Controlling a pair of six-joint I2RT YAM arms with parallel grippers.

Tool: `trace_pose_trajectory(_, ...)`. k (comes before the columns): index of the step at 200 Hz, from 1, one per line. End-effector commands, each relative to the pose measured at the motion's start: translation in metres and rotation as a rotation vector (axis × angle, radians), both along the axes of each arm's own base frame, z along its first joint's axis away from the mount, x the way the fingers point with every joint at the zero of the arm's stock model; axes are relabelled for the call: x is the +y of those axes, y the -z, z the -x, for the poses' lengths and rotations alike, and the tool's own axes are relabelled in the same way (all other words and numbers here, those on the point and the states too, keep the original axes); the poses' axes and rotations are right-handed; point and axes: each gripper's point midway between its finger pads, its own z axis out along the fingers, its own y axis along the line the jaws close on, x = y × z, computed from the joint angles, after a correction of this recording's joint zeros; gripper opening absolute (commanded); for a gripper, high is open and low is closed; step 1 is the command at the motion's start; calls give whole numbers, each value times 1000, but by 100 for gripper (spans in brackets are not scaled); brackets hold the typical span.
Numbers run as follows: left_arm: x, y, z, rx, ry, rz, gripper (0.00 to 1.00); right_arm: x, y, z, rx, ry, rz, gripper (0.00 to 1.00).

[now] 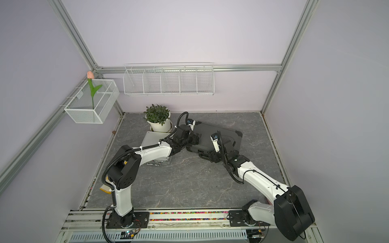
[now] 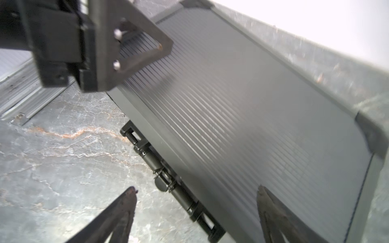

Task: Close the poker set cases
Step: Fasten the fastener on the poker set case.

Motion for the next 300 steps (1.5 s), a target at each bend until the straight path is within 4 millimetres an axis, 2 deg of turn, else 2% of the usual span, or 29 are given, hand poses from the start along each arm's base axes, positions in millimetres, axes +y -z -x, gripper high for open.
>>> trace_pose_trajectory(1,22,70,28,211,-4,-112,73,7,-16,-2,-128,-117,74,91)
trace_pose_trajectory(21,23,70,28,210,-4,-109,73,12,-18,2,-187,-197,123,92)
trace_pose_trajectory(48,24,67,29,208,-2,-103,73,23,-5,20,-258,-359,212,92)
trace_pose_trajectory(79,25,64,28,199,-1,-94,73,23,4,32,-299,-403,254,92)
trace_pose_trajectory(109,22,65,28,202,7,-84,73,25,12,35,-336,-432,315,92)
trace_pose_trajectory(136,22,67,28,206,10,-83,73,29,16,31,-378,-445,364,92)
trace_pose_trajectory(171,24,68,27,210,9,-82,73,31,10,20,-474,-422,409,93)
trace_pose_trajectory(211,26,68,26,210,4,-80,73,35,12,9,-504,-430,466,94)
trace_pose_trajectory(274,27,68,25,211,2,-81,73,42,30,-5,-472,-443,512,94)
trace_pose_trajectory(300,28,68,26,211,2,-80,73,38,37,-15,-456,-403,530,94)
